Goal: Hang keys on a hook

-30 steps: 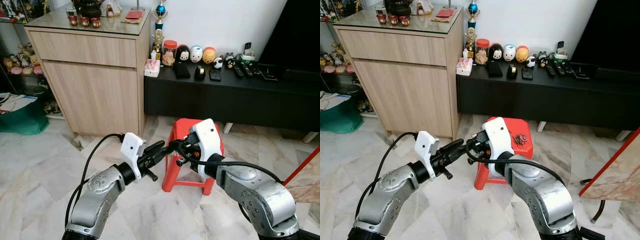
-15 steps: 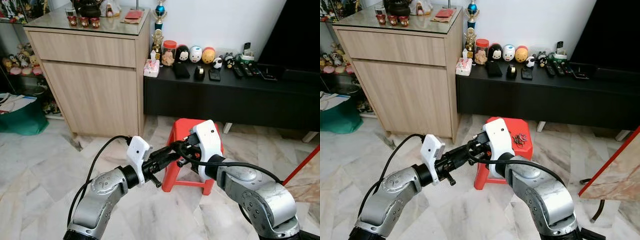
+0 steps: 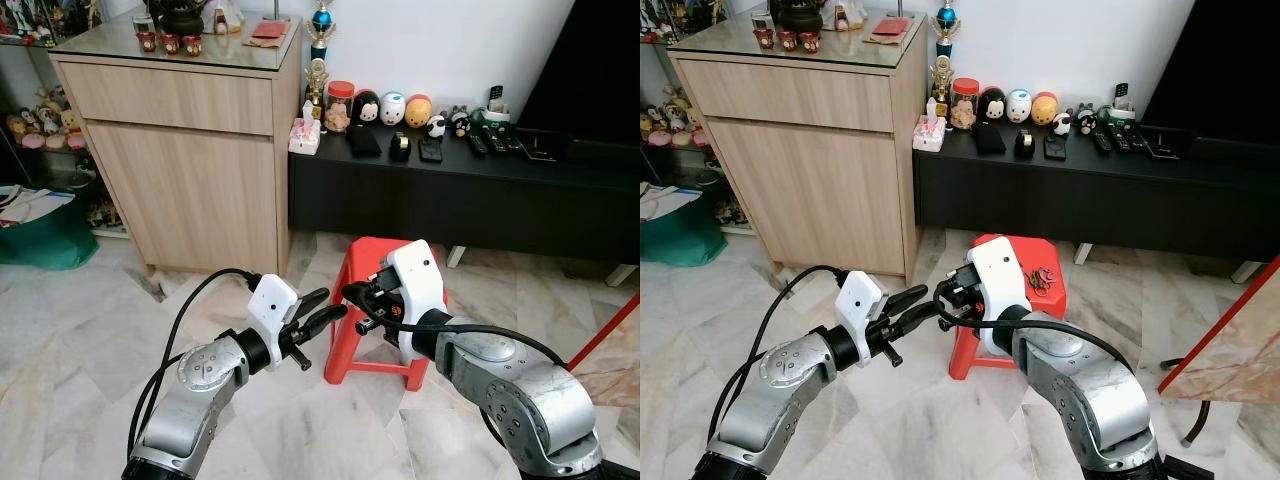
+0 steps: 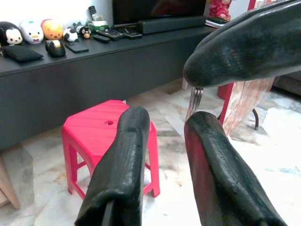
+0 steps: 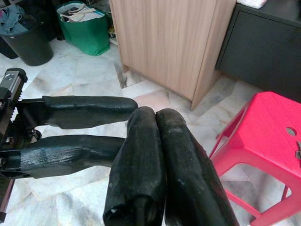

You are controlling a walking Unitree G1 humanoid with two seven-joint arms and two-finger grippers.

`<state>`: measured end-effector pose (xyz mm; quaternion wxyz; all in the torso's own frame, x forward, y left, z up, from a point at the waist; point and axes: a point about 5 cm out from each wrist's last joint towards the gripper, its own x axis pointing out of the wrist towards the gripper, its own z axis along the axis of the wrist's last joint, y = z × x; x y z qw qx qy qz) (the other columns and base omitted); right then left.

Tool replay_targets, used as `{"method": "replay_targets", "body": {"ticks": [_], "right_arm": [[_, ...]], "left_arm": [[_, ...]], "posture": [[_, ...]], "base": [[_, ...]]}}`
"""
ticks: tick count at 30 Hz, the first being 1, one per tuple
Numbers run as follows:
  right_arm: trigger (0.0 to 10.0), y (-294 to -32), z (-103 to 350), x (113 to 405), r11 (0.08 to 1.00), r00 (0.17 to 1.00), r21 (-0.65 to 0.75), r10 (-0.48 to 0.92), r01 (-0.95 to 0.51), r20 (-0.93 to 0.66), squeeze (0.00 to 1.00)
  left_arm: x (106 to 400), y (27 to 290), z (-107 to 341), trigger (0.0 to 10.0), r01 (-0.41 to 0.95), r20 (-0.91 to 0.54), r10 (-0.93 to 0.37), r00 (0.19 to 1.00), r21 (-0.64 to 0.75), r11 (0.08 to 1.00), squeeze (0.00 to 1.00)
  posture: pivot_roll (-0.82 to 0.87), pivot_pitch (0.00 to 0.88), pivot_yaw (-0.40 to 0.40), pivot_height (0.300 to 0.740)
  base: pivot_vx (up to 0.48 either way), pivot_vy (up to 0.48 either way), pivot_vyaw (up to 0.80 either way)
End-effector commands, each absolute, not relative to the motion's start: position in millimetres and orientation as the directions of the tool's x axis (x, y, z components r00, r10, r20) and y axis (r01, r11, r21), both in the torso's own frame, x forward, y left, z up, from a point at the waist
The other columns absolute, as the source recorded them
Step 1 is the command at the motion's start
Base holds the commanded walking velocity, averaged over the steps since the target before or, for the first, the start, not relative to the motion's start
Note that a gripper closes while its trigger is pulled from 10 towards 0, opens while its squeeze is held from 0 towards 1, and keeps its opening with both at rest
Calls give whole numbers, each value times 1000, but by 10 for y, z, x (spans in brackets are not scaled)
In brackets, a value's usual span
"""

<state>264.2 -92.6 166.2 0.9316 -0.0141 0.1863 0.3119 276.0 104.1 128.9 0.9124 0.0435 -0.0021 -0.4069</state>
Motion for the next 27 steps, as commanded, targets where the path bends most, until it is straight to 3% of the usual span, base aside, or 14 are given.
{"method": "replay_targets", "body": {"ticks": [1, 2, 3, 13, 27], "right_arm": [[10000, -934, 1719, 2639, 803, 742, 75, 577, -591, -342, 0], [10000, -935, 1719, 2640, 804, 742, 74, 577, -591, -343, 0], [10000, -934, 1718, 2642, 804, 742, 74, 576, -591, -343, 0], [10000, -921, 1702, 2634, 801, 736, 73, 578, -594, -352, 0], [10000, -883, 1688, 2599, 787, 718, 90, 598, -611, -357, 0]], "left_arm": [[2770, 1019, 1335, 10000, 745, -8, -747, 665, 83, 662, 1000], [2772, 1017, 1335, 10000, 744, -5, -746, 665, 84, 663, 549], [2771, 1007, 1327, 10000, 751, -8, -754, 657, 88, 654, 0], [2725, 939, 1315, 10000, 799, -22, -799, 601, 46, 600, 0], [2777, 920, 1331, 10000, 776, -7, -777, 630, 55, 628, 0]], "posture": [[-1, 0, -124, 722], [-1, 0, -124, 722], [-2, 0, -124, 722], [1, 0, -127, 722], [-2, 0, -127, 722]], "base": [[0, 0, 0], [0, 0, 0], [0, 0, 0], [0, 0, 0], [0, 0, 0]]}}
